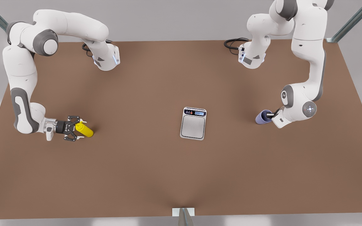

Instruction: Move cup to the weight, pick up sauce bottle, pour sauce

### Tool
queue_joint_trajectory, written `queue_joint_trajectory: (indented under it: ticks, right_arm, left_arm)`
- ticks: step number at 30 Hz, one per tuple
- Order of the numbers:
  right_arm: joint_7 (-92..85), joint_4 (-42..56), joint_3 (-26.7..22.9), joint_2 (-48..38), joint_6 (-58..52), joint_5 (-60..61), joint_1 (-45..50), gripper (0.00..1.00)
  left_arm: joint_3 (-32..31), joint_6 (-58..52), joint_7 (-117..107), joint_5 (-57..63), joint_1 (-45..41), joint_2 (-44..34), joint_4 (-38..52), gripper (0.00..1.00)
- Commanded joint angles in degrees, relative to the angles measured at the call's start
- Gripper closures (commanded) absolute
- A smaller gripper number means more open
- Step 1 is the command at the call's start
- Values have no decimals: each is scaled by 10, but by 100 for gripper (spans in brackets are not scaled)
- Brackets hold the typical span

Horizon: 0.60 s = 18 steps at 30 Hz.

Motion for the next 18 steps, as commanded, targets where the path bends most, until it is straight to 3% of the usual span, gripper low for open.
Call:
queue_joint_trajectory:
  ticks: [1, 15, 18]
  right_arm:
    - [-6, 0, 0, 0, 0, 1, 0, 0]
    - [-29, 2, 5, 9, -3, 17, 5, 0]
    - [-30, 0, 5, 9, -5, 17, 9, 0]
  left_arm:
    - [0, -1, 2, -36, 0, 0, 1, 79]
    - [-43, -13, -5, -178, -10, -1, 26, 79]
    - [-49, -10, -57, -197, -57, 3, 44, 79]
